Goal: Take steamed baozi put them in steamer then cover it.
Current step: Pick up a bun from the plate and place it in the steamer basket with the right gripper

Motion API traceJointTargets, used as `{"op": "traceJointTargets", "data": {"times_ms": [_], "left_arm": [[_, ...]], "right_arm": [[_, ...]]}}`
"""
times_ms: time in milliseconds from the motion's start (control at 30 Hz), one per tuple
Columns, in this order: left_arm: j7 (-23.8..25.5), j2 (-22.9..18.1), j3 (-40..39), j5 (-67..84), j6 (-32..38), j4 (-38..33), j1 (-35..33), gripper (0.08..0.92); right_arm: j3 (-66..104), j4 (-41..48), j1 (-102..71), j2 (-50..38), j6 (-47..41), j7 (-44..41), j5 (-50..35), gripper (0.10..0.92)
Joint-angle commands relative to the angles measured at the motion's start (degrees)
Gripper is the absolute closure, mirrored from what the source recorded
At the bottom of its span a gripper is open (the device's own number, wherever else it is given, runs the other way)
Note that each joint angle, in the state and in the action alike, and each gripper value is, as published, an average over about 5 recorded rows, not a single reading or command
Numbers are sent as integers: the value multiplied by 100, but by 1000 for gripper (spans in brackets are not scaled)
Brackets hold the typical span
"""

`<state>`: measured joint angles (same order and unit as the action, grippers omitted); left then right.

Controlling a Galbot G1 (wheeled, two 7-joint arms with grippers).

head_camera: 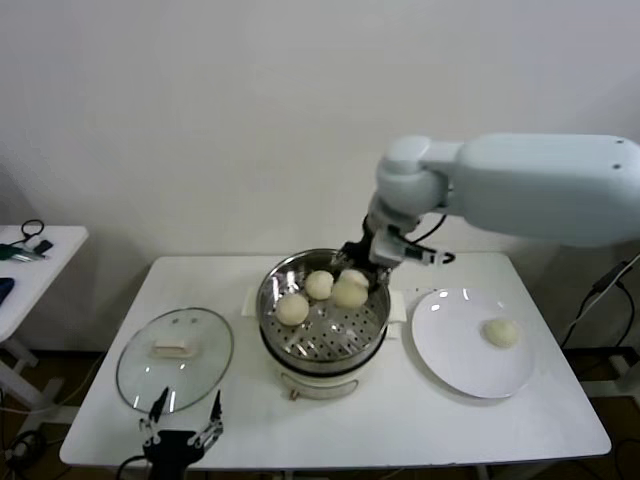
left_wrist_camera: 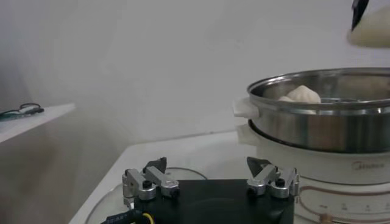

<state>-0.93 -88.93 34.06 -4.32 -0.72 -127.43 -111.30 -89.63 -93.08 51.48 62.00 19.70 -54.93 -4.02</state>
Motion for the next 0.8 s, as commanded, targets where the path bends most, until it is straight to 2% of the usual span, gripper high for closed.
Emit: {"op": "traceJointTargets", "data": {"times_ms": [33, 567, 800], "left_arm": [[3, 3, 7, 1, 0, -7, -4, 177], [-24, -4, 103, 27, 30, -9, -8, 177], [-31, -3, 110, 46, 37, -10, -8, 177]], "right_arm": [[-54, 251, -1089, 963, 219, 349, 1014, 364], [1, 942, -1619, 1287, 248, 384, 1212, 358], [120, 916, -1134, 1032, 328, 214, 647, 223]]}}
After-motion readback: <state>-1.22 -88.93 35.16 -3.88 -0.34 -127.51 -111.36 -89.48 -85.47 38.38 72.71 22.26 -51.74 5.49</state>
